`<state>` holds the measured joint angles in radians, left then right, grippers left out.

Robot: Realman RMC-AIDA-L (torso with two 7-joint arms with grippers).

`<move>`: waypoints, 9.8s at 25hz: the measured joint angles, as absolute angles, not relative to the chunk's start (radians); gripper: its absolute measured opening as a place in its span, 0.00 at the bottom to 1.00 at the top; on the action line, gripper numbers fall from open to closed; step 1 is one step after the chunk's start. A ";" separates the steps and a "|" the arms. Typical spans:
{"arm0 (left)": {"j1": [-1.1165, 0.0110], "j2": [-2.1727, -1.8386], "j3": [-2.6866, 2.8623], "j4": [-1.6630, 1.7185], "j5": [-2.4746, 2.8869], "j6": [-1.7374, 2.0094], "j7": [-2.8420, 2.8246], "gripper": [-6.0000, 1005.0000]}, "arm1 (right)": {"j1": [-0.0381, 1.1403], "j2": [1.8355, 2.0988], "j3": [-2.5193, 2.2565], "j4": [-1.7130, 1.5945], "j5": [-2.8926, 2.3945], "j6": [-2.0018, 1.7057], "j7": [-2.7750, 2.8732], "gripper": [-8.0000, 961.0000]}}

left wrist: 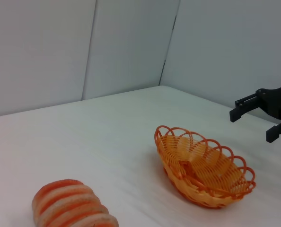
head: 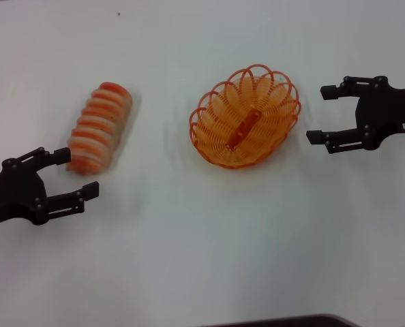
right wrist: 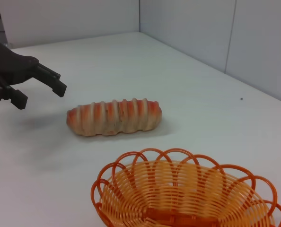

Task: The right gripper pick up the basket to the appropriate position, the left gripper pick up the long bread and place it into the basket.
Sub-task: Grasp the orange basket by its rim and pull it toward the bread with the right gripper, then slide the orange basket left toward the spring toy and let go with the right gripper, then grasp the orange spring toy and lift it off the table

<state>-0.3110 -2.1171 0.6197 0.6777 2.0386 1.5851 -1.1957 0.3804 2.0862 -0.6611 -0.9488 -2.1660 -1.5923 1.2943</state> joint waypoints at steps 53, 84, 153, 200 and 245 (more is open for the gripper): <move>-0.325 -2.133 0.612 0.669 2.020 1.585 -1.192 0.90 | 0.837 2.081 -0.903 -0.819 -2.744 -1.289 2.278 0.93; -0.327 -2.133 0.606 0.671 2.008 1.608 -1.190 0.90 | 0.837 2.088 -0.997 -0.761 -2.672 -1.188 2.298 0.48; -0.333 -2.135 0.607 0.675 1.997 1.610 -1.187 0.90 | 0.701 2.020 -0.718 -0.613 -2.335 -1.311 2.544 0.08; -0.339 -2.128 0.606 0.678 1.997 1.626 -1.196 0.90 | 0.527 1.998 -0.577 -0.567 -2.002 -1.322 2.471 0.71; -0.445 -2.074 0.604 0.783 2.183 1.493 -1.949 0.90 | 0.428 2.085 -0.552 -0.686 -2.134 -1.496 1.096 0.92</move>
